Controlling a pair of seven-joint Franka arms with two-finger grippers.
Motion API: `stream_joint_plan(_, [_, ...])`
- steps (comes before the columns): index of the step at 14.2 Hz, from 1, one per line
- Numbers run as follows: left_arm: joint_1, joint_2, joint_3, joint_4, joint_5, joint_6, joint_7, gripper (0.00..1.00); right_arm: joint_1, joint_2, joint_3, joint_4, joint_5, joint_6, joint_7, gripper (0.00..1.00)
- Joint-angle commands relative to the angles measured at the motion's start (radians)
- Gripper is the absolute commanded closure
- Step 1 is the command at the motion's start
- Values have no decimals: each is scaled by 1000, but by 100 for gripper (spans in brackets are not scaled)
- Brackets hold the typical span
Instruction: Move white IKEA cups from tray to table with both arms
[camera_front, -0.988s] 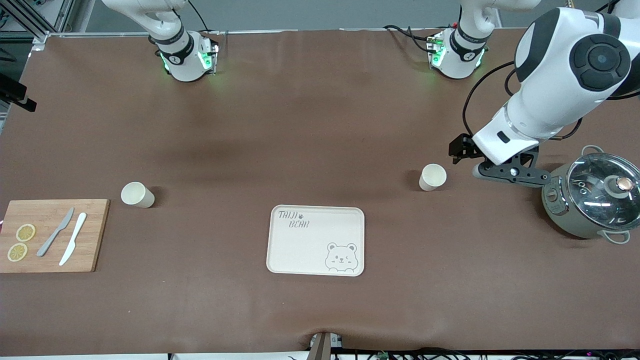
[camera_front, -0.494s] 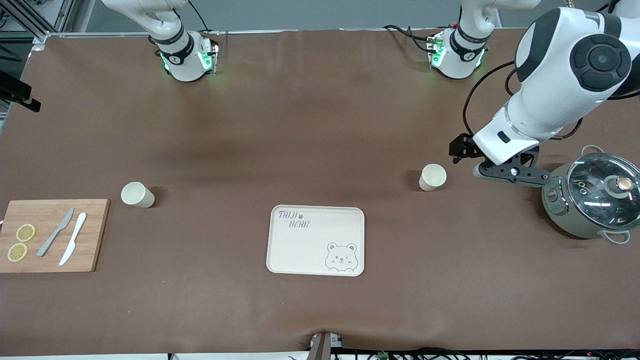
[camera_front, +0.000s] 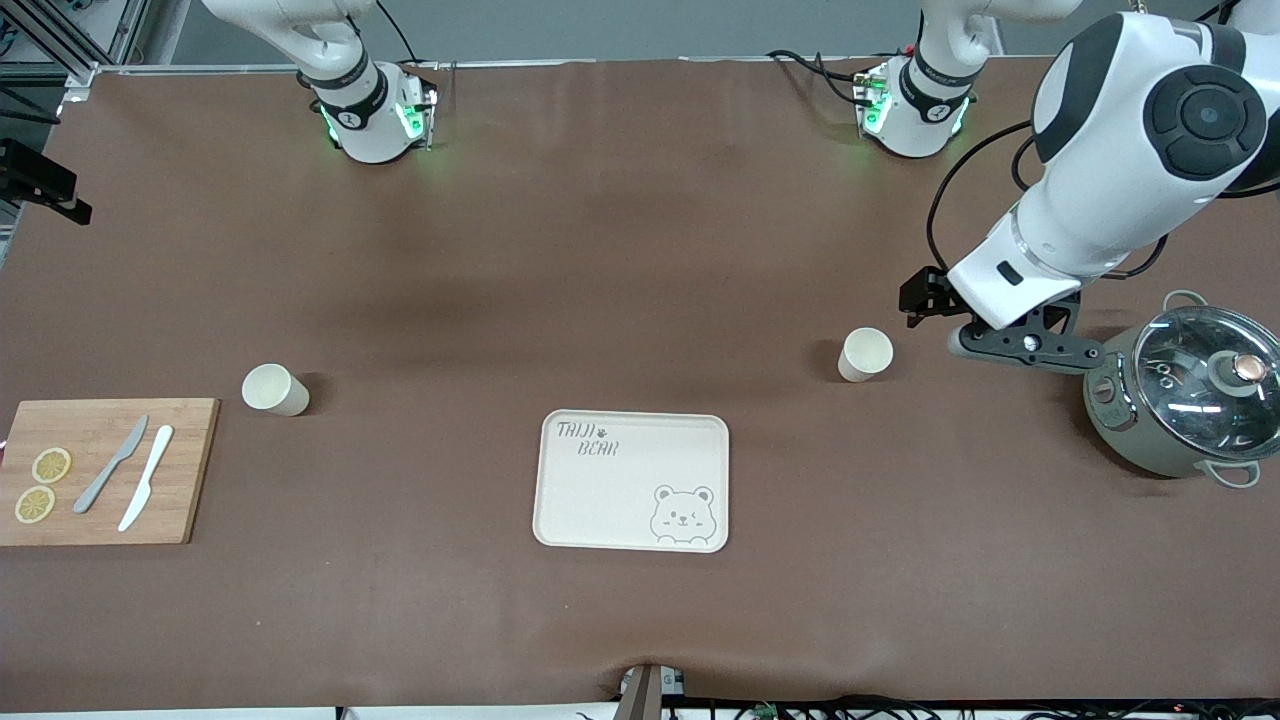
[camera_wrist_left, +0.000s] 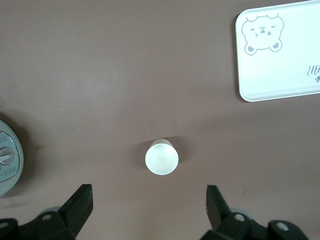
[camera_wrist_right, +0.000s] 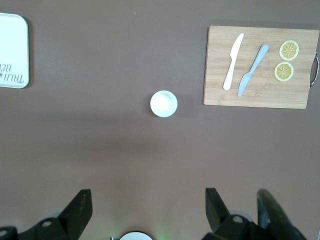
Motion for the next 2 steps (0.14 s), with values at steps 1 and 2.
stream_joint_plan(1, [5, -5, -5, 11, 13, -20, -16, 0, 6, -14, 1, -9, -18, -2, 24, 0])
stream_joint_plan(2, [3, -5, -7, 11, 13, -20, -16, 0, 3, -13, 1, -9, -13, -2, 32, 0])
